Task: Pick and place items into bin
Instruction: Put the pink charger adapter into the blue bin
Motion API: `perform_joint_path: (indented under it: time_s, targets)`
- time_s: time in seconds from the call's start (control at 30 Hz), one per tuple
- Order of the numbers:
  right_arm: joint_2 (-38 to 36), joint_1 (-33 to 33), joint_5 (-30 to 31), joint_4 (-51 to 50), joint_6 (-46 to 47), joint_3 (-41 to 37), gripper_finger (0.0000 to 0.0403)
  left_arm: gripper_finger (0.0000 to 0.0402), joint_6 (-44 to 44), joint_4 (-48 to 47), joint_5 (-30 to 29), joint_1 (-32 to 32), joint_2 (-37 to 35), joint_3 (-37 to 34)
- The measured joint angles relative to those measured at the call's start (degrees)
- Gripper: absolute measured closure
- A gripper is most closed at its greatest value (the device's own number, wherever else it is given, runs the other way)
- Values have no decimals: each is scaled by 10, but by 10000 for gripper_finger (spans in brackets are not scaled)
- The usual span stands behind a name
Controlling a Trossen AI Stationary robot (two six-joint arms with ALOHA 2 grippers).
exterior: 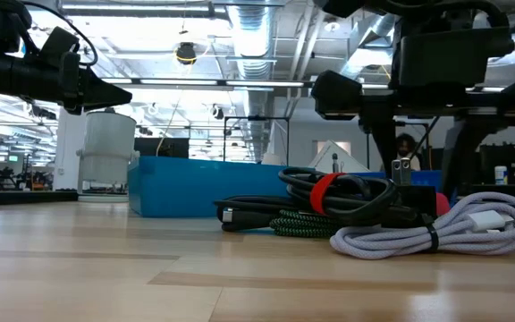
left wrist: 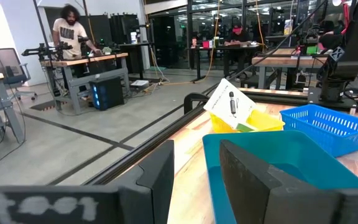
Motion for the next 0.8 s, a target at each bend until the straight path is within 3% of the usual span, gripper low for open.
perform_joint_path:
  time_s: [0.8]
  targets:
    - [0,2,20,-52,46,9,259,282,0,0,0,0,0,0]
